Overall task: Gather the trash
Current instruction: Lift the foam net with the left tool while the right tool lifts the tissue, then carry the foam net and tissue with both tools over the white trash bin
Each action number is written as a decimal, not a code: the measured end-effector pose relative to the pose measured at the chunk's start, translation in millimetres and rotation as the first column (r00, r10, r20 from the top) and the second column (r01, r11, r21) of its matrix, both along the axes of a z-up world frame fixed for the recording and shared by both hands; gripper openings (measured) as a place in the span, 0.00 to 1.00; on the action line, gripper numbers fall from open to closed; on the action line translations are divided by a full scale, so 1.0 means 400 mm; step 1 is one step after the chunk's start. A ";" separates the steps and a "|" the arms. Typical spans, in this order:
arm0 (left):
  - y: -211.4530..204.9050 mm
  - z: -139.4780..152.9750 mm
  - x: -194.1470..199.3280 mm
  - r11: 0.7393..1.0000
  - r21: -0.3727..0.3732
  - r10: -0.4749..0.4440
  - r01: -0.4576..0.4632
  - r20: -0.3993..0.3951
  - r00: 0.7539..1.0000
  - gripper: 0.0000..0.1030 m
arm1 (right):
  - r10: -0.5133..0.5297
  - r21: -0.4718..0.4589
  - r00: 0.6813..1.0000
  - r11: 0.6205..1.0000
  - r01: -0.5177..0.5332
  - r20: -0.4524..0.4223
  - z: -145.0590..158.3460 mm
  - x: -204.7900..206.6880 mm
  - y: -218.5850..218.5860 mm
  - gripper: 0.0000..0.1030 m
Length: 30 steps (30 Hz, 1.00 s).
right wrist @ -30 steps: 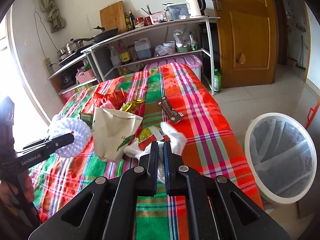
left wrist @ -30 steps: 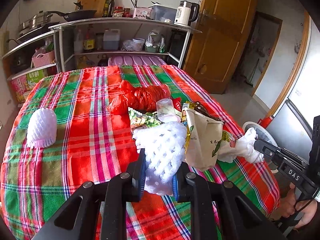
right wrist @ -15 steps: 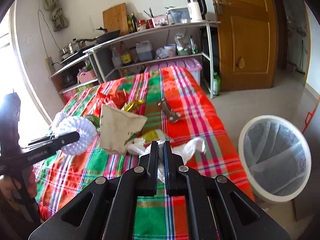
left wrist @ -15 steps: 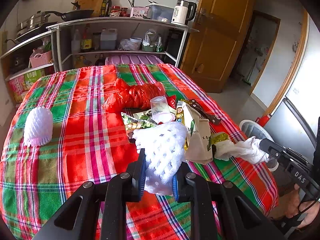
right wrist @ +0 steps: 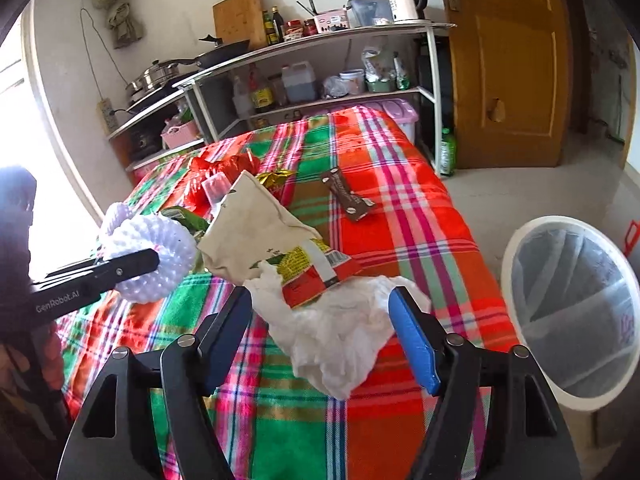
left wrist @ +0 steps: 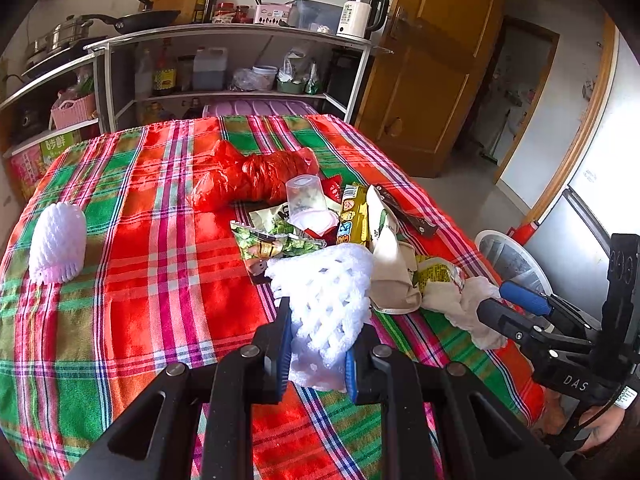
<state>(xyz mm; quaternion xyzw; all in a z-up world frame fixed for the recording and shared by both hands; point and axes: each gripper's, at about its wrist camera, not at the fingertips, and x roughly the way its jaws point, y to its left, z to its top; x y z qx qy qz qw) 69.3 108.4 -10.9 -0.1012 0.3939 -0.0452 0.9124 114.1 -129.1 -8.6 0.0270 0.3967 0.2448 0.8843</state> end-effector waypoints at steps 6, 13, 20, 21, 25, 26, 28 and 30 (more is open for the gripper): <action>-0.004 -0.008 0.007 1.000 -0.002 -0.009 0.009 -0.007 1.000 0.21 | 0.026 -0.100 0.998 0.995 -0.031 -0.053 -0.044 0.025 0.032 0.69; -0.004 -0.005 0.006 1.000 -0.004 -0.008 0.008 -0.005 1.000 0.21 | 0.023 -0.152 0.999 0.988 -0.030 -0.045 -0.051 0.010 0.034 0.26; -0.018 0.002 0.000 1.000 0.001 -0.018 0.018 0.000 1.000 0.21 | 0.014 -0.172 1.000 0.985 -0.017 -0.016 -0.039 -0.015 0.026 0.13; -0.019 0.004 -0.001 1.000 0.002 -0.018 0.018 0.001 1.000 0.21 | 0.014 -0.163 1.000 0.986 -0.015 -0.009 -0.031 -0.018 0.022 0.13; -0.026 0.016 -0.007 1.000 0.007 -0.023 0.023 0.011 1.000 0.21 | 0.029 -0.113 0.999 0.993 -0.027 0.014 0.013 -0.028 0.012 0.13; -0.028 0.018 -0.009 1.000 0.005 -0.023 0.023 0.014 1.000 0.21 | 0.037 -0.101 0.999 0.994 -0.035 0.018 0.024 -0.031 0.010 0.13; -0.035 0.019 -0.012 1.000 0.003 -0.027 0.027 0.017 1.000 0.21 | 0.049 -0.066 0.999 0.997 -0.048 0.014 0.037 -0.034 0.007 0.13; -0.040 0.015 -0.014 1.000 0.003 -0.031 0.031 0.012 0.999 0.21 | 0.060 -0.024 0.998 0.998 -0.060 0.016 0.048 -0.041 0.002 0.13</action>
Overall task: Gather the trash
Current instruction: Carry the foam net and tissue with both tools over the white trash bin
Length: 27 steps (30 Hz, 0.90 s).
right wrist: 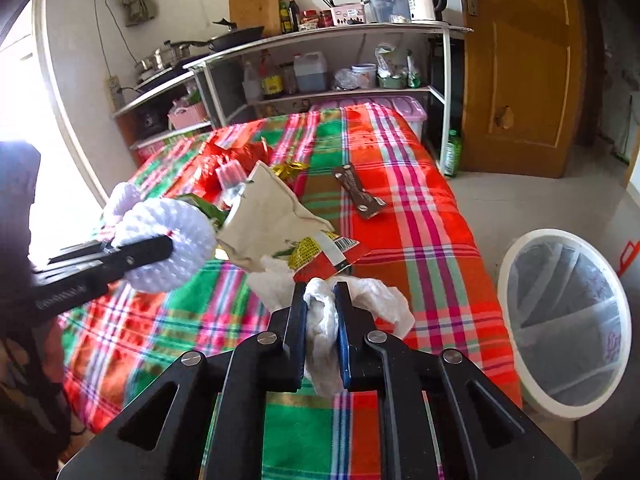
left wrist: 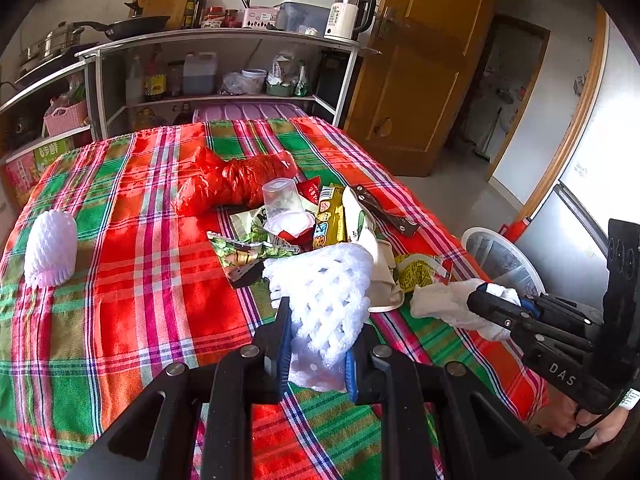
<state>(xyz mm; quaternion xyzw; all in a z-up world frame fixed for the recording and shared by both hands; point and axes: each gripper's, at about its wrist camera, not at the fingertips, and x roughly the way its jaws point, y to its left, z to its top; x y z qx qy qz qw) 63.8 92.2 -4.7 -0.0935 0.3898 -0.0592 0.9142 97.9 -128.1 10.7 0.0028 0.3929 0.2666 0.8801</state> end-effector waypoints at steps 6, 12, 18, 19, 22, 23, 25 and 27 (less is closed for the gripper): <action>-0.014 0.004 -0.008 1.000 -0.001 -0.014 0.014 0.003 1.000 0.21 | -0.013 0.093 1.000 0.996 0.011 0.024 0.040 -0.013 -0.015 0.12; -0.022 0.022 -0.014 1.000 -0.001 -0.022 0.022 0.018 1.000 0.21 | -0.036 0.144 0.997 0.989 0.026 0.070 0.091 -0.020 -0.037 0.12; -0.037 0.057 -0.028 0.999 0.003 -0.040 0.040 0.053 0.998 0.21 | -0.055 0.192 0.994 0.981 0.035 0.099 0.126 -0.032 -0.066 0.13; -0.041 0.064 -0.030 0.999 0.000 -0.044 0.044 0.058 0.997 0.21 | -0.057 0.198 0.993 0.980 0.035 0.103 0.131 -0.035 -0.071 0.13; -0.059 0.085 -0.035 0.998 -0.004 -0.063 0.064 0.080 0.995 0.21 | -0.089 0.181 0.988 0.981 0.066 0.123 0.141 -0.044 -0.083 0.13; -0.067 0.089 -0.034 0.997 -0.002 -0.072 0.073 0.085 0.994 0.21 | -0.100 0.179 0.987 0.981 0.076 0.129 0.143 -0.047 -0.089 0.13; -0.083 0.094 -0.028 0.997 0.001 -0.082 0.082 0.087 0.993 0.21 | -0.118 0.182 0.985 0.979 0.093 0.130 0.145 -0.048 -0.106 0.13; -0.101 0.098 -0.021 0.995 -0.002 -0.096 0.097 0.089 0.991 0.21 | -0.140 0.171 0.981 0.978 0.115 0.137 0.146 -0.050 -0.123 0.13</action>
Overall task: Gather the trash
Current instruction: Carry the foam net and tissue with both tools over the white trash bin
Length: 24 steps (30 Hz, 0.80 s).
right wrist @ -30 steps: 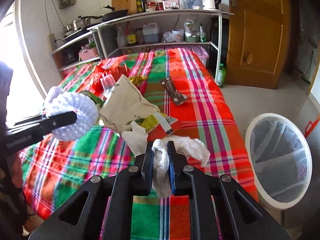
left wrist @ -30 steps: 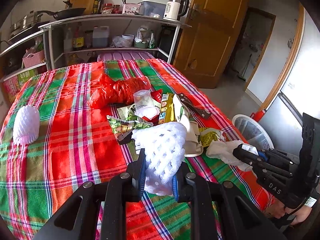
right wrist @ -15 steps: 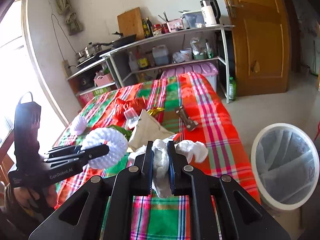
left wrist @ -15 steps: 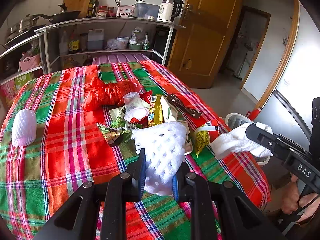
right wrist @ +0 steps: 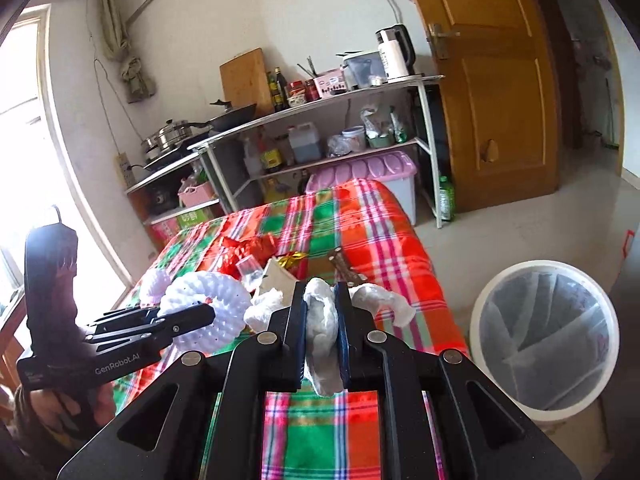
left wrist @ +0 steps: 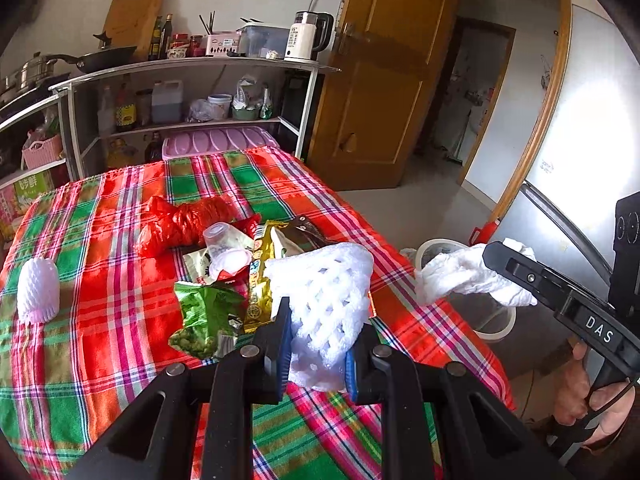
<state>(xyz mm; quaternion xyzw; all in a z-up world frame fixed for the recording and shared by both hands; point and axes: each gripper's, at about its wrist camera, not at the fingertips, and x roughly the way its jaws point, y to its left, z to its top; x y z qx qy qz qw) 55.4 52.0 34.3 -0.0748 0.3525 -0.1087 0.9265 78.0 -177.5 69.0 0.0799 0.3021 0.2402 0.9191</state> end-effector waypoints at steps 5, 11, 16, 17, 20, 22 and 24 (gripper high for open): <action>-0.063 0.000 0.029 0.998 -0.007 -0.069 0.069 -0.003 0.998 0.21 | -0.064 -0.012 0.998 0.998 0.064 -0.002 -0.003 0.003 -0.056 0.13; -0.157 -0.010 0.076 0.989 -0.017 -0.149 0.149 -0.008 0.989 0.21 | -0.164 -0.041 0.986 0.986 0.164 -0.006 -0.008 0.008 -0.149 0.13; -0.242 -0.009 0.117 0.976 -0.017 -0.216 0.216 0.000 0.976 0.21 | -0.249 -0.070 0.969 0.966 0.248 -0.007 -0.015 0.017 -0.228 0.13; -0.260 -0.009 0.126 0.974 -0.017 -0.226 0.226 -0.002 0.974 0.21 | -0.262 -0.070 0.965 0.963 0.261 -0.013 -0.017 0.020 -0.248 0.13; -0.318 -0.007 0.146 0.962 -0.002 -0.271 0.271 0.004 0.962 0.21 | -0.308 -0.084 0.951 0.949 0.305 -0.021 -0.026 0.028 -0.293 0.13; -0.356 -0.009 0.160 0.953 -0.002 -0.303 0.303 0.003 0.953 0.21 | -0.329 -0.092 0.944 0.941 0.325 -0.030 -0.036 0.037 -0.325 0.13; -0.392 -0.014 0.177 0.947 0.001 -0.320 0.320 -0.002 0.947 0.21 | -0.349 -0.110 0.937 0.932 0.344 -0.024 -0.044 0.048 -0.346 0.13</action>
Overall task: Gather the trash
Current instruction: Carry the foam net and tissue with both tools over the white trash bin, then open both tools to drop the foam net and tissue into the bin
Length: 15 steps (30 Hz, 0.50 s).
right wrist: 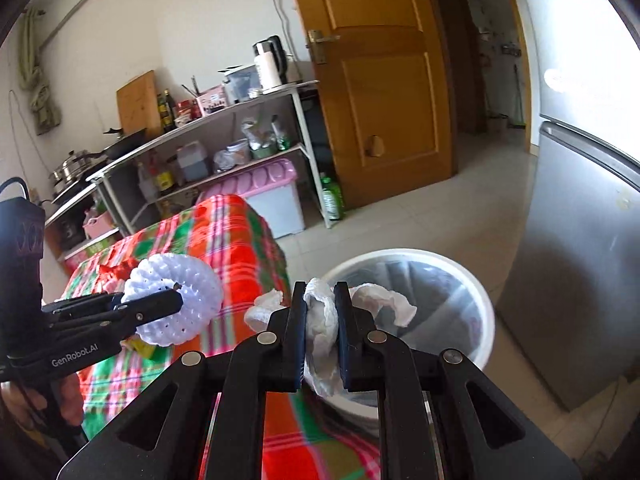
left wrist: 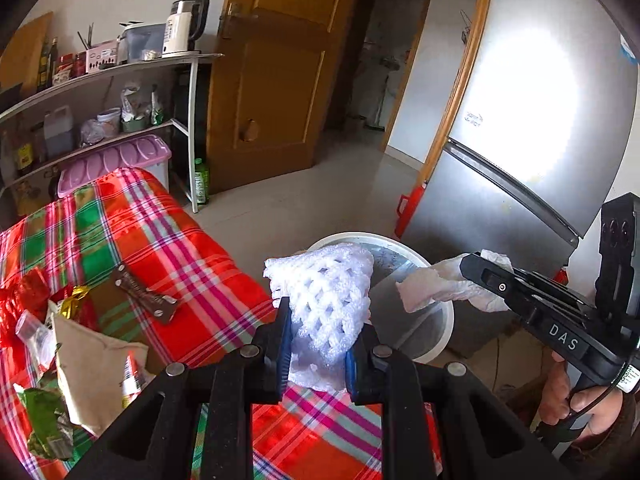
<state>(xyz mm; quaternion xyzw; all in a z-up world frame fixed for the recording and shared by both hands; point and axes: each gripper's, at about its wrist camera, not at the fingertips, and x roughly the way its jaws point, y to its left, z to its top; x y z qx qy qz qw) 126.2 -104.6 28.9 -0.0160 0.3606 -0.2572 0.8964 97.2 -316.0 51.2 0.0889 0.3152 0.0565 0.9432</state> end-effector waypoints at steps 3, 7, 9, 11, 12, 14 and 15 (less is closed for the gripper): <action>-0.052 -0.017 0.032 0.999 0.007 -0.032 0.032 -0.015 0.999 0.21 | -0.026 -0.006 0.999 1.000 0.026 -0.029 -0.028 0.024 -0.033 0.13; -0.120 -0.065 0.083 0.997 0.051 -0.051 0.053 -0.038 0.998 0.21 | -0.053 -0.031 0.995 0.998 0.051 -0.080 -0.086 0.065 -0.068 0.13; -0.148 -0.095 0.107 0.996 0.051 -0.070 0.074 -0.079 0.994 0.21 | -0.056 -0.052 0.993 0.997 0.051 -0.101 -0.112 0.083 -0.084 0.13; -0.174 -0.121 0.129 0.995 0.044 -0.082 0.087 -0.119 0.990 0.21 | -0.065 -0.047 0.989 0.997 0.060 -0.133 -0.145 0.103 -0.104 0.13; -0.187 -0.130 0.134 0.994 0.064 -0.082 0.090 -0.115 0.990 0.21 | -0.064 -0.038 0.987 0.998 0.059 -0.146 -0.159 0.110 -0.113 0.13; -0.207 -0.143 0.144 0.991 0.081 -0.097 0.106 -0.114 0.989 0.21 | -0.084 -0.049 0.982 0.996 0.077 -0.168 -0.185 0.118 -0.133 0.14; -0.214 -0.151 0.151 0.991 0.079 -0.100 0.110 -0.128 0.987 0.22 | -0.086 -0.055 0.981 0.996 0.077 -0.177 -0.192 0.124 -0.134 0.14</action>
